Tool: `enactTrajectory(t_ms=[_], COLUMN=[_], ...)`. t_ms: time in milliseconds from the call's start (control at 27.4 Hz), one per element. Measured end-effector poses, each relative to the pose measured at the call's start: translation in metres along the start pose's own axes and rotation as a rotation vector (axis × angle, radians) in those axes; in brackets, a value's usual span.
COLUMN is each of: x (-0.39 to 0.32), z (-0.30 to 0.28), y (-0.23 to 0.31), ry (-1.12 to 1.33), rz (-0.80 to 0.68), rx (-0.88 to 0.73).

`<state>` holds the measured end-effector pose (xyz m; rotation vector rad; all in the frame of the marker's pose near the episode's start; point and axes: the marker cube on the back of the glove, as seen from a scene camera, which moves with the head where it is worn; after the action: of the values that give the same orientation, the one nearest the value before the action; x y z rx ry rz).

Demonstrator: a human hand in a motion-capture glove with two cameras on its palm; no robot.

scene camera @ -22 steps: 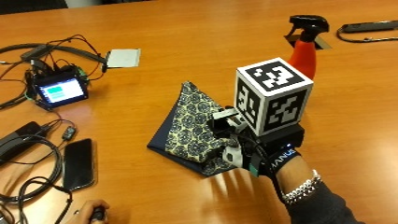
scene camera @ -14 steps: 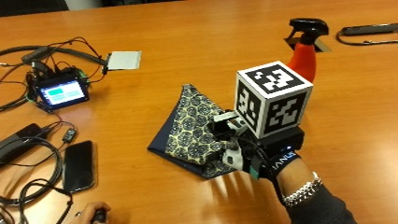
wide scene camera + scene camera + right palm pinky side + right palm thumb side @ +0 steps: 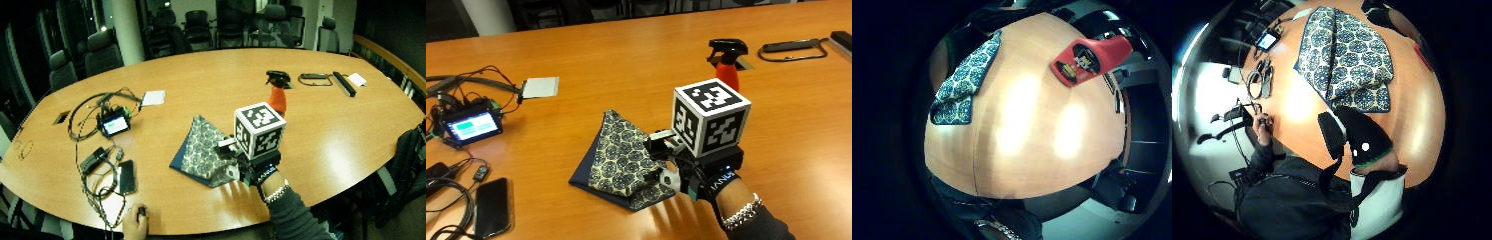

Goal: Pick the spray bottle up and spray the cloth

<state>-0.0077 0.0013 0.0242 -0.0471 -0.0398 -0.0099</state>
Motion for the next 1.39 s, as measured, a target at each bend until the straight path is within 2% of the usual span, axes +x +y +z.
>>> enactTrajectory(t_ms=[365, 584, 876, 1386], x=[0.036, 0.07, 0.109, 0.154], z=[-0.01, -0.011, -0.034, -0.046], y=[-0.014, -0.021, -0.042, -0.081], ry=[-0.037, -0.052, -0.096, -0.319], rz=[0.064, 0.171, 0.326, 0.491], rx=[0.057, 0.108, 0.27, 0.504])
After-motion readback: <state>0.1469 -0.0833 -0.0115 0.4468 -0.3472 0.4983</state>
